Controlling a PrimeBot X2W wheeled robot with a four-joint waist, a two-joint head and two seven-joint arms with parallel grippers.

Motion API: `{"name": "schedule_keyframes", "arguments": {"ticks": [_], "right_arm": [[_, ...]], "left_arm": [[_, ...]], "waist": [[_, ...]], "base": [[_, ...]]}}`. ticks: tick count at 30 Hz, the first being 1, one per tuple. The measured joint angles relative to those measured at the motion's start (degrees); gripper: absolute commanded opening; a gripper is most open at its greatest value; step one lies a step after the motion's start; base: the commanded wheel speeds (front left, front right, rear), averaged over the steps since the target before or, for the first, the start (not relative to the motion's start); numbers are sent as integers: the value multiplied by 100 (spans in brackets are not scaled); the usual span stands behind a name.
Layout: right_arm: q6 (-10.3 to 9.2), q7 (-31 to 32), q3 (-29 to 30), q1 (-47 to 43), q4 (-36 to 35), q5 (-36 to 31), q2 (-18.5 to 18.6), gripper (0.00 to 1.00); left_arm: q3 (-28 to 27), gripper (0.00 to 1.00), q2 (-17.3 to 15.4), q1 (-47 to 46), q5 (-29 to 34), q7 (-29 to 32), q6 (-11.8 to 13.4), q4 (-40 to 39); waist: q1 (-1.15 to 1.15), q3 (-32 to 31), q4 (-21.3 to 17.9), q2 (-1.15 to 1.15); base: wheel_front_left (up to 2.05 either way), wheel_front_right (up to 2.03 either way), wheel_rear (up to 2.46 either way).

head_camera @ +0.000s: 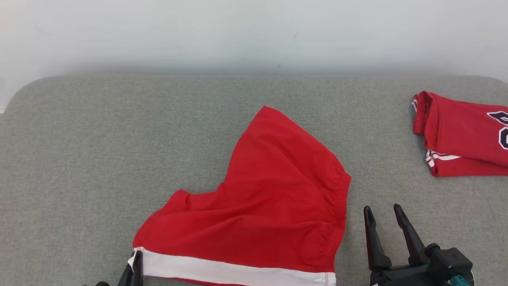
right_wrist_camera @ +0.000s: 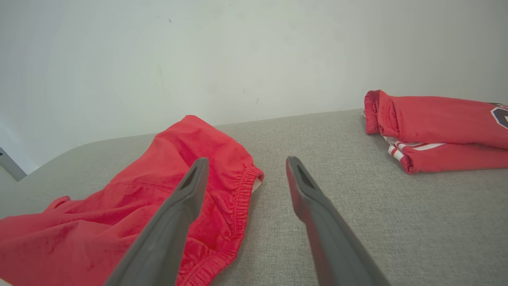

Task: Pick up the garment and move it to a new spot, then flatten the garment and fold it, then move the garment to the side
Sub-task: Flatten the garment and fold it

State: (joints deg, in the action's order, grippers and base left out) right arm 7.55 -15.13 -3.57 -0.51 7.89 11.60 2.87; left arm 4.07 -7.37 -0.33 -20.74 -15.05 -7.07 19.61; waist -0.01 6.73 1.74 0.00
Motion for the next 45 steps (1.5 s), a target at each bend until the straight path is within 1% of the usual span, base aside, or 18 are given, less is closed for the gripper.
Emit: {"name": "schedule_keyframes", "arguments": {"ticks": [1, 2, 3, 7, 10, 12, 15, 18, 20, 23, 31, 36, 44, 45], "right_arm": [[0, 0, 2, -8, 16, 11, 2, 100], [0, 0, 1, -25, 29, 34, 2, 100], [0, 0, -5, -59, 38, 48, 1, 100], [0, 0, -9, -103, 66, 68, 2, 100], [0, 0, -75, -220, 86, 75, 2, 100], [0, 0, -151, -317, 91, 4, 3, 100], [0, 0, -315, -448, 125, -132, 2, 100], [0, 0, -544, -606, 216, -223, 26, 100], [0, 0, -726, -671, 307, -248, 112, 100], [0, 0, -906, -672, 494, -247, 221, 100], [0, 1, -1392, -471, 994, -171, 299, 100], [0, 1, -1534, -371, 1168, -99, 304, 100], [0, 1, -1695, -284, 1291, -22, 369, 100], [0, 0, -1737, -277, 1314, 4, 386, 41]], "left_arm": [[-10, 41, 26, 38, 48, 0, -1, 14], [-35, 96, 54, 38, 80, 0, -4, 27], [-62, 100, 83, 26, 102, 0, -7, 25], [-211, 100, 155, 11, 145, 0, -34, -25], [-192, 100, 146, 12, 149, 0, -34, -115], [-119, 100, 101, 16, 145, 0, -34, -171], [135, 100, -59, 34, 88, 0, -34, -121], [368, 100, -265, 48, -20, 0, -43, 37], [488, 100, -435, 44, -94, 0, -43, 160], [568, 100, -572, -7, -178, 0, -43, 332], [828, 100, -742, -449, -469, 0, -43, 887], [1055, 100, -764, -668, -739, 0, -44, 1189], [1209, 100, -825, -981, -1083, -7, -47, 1640], [1236, 83, -818, -1012, -1121, -7, -47, 1680]], "waist": [[0, -14, 16, 0], [0, -28, 30, 0], [0, -41, 41, 0], [0, -104, 69, 0], [0, -157, 67, 0], [0, -187, 55, 0], [0, -210, 28, 0], [0, -211, 10, 0], [0, -190, 5, 0], [0, -140, 3, 0], [1, 27, -12, 0], [1, 113, -27, 0], [1, 182, -83, 0], [1, 187, -90, 0]], "base": [[0, 0, 0], [0, 0, 0], [0, 0, 0], [0, 0, 0], [0, 0, 0], [0, 0, 0], [0, 0, 0], [0, 0, 0], [0, 0, 0], [0, 0, 0], [0, 0, 0], [0, 0, 0], [0, 0, 0], [0, 0, 0]]}}
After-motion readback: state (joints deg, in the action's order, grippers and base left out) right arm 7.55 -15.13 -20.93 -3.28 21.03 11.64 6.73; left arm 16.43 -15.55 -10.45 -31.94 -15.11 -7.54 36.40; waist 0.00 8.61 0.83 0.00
